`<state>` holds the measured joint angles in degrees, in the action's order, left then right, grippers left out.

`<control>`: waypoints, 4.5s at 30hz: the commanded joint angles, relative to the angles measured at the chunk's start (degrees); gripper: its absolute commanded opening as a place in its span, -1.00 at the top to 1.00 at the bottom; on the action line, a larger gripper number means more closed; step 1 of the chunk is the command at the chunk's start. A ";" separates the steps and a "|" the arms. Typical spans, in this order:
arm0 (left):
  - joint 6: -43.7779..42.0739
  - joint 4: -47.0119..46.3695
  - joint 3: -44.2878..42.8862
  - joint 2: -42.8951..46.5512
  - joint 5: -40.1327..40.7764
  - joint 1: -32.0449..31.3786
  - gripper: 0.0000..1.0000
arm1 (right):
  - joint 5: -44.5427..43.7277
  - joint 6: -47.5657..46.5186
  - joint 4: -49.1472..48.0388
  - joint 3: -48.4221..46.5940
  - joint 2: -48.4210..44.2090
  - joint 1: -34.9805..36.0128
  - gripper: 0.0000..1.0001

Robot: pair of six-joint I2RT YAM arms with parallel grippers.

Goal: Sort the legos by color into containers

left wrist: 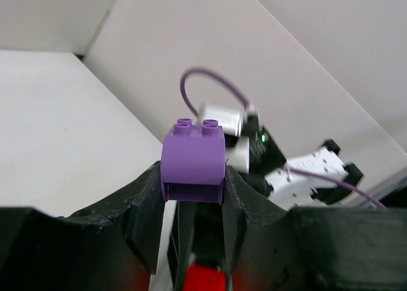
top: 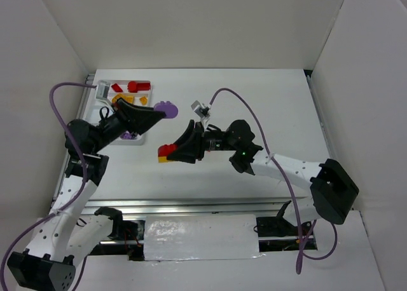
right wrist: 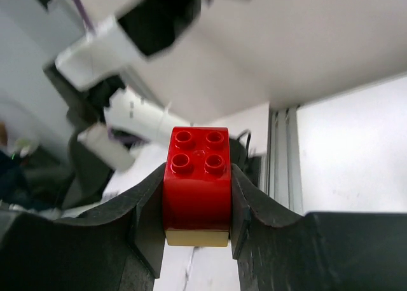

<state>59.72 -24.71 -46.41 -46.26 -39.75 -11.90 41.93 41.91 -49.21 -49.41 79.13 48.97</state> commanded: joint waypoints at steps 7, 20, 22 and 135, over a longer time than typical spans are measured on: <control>-6.81 23.87 -12.37 -9.80 13.70 10.65 1.00 | 1.10 -7.28 4.98 6.07 -0.02 -3.26 1.00; -5.50 41.93 -17.30 -36.59 33.24 31.50 1.00 | -20.57 -12.03 29.07 7.75 -16.20 -3.71 1.00; -4.71 43.78 -16.52 -37.67 36.83 31.50 1.00 | -20.14 -12.55 29.78 7.48 -16.64 -3.71 1.00; -34.41 17.24 -5.44 -11.13 -13.34 -24.31 0.30 | 2.10 -24.60 45.43 0.72 -29.39 -5.64 1.00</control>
<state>26.17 -4.69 -51.75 -57.89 -52.58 -36.10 43.92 17.26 -2.00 -45.87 51.20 42.96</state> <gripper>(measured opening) 0.454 0.440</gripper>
